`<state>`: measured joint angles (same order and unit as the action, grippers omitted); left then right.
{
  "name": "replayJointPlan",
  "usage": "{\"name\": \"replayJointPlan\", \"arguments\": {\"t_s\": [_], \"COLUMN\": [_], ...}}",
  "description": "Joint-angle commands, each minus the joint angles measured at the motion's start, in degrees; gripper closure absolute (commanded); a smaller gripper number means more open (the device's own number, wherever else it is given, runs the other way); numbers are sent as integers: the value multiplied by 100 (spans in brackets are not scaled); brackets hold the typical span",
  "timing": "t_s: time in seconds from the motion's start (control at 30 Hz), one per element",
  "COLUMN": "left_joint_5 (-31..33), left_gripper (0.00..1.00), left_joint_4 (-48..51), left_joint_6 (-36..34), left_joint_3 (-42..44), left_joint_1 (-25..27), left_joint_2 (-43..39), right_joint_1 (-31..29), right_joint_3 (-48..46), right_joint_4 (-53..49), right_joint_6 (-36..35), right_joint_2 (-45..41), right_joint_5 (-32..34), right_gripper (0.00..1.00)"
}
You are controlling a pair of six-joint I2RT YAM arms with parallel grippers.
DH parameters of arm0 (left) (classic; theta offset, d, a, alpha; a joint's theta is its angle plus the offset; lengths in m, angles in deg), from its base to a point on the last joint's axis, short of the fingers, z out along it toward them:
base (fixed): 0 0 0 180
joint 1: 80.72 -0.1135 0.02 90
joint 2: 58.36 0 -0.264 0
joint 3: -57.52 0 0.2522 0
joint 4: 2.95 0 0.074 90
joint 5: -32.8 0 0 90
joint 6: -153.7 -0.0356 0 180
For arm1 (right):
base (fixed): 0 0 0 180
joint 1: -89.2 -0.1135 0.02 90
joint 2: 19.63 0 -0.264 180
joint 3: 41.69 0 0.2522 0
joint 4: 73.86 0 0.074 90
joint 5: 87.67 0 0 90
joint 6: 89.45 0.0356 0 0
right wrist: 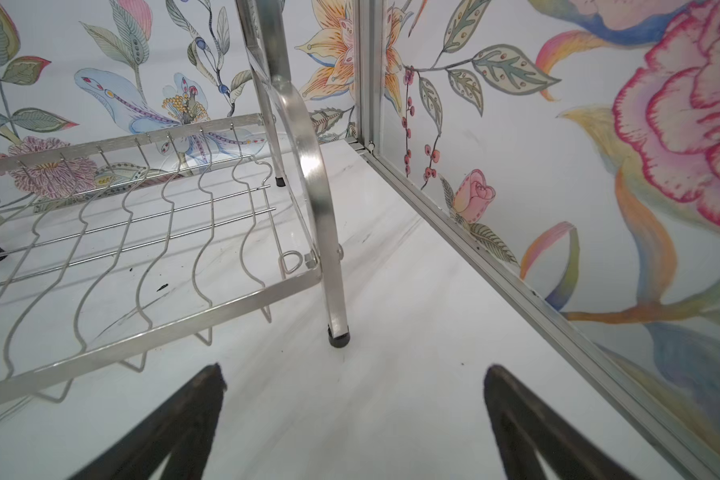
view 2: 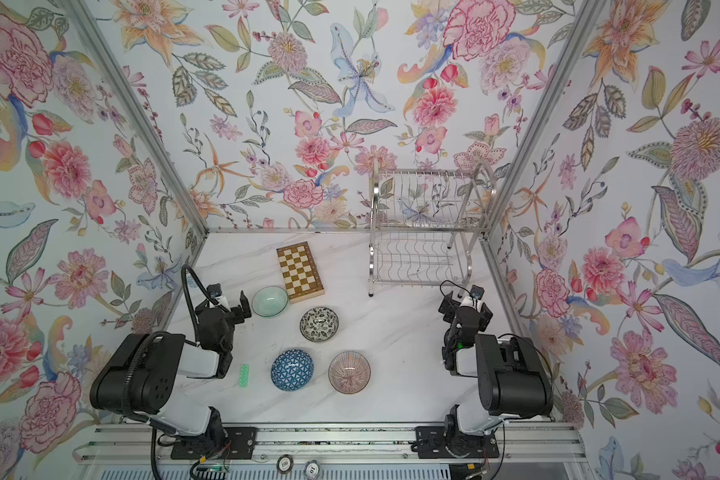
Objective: Load the bowls into the dish rack
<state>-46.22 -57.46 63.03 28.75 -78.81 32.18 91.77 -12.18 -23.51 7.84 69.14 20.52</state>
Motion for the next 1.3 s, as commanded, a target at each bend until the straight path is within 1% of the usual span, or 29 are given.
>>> {"name": "replayJointPlan", "arguments": {"t_s": [0.0, 1.27], "left_joint_5": [114, 106], "left_gripper": [1, 1], "left_joint_4": [-151, -45], "left_joint_6": [-96, -83], "left_joint_3": [-78, -118], "left_joint_1": [28, 27], "left_joint_2": [-1, -6], "right_joint_1": [-24, -28], "right_joint_3": [40, 52], "right_joint_4": [57, 25], "right_joint_6": [29, 29], "right_joint_2": [-3, -9], "right_joint_5": [-1, -5], "right_gripper": [1, 1]}}
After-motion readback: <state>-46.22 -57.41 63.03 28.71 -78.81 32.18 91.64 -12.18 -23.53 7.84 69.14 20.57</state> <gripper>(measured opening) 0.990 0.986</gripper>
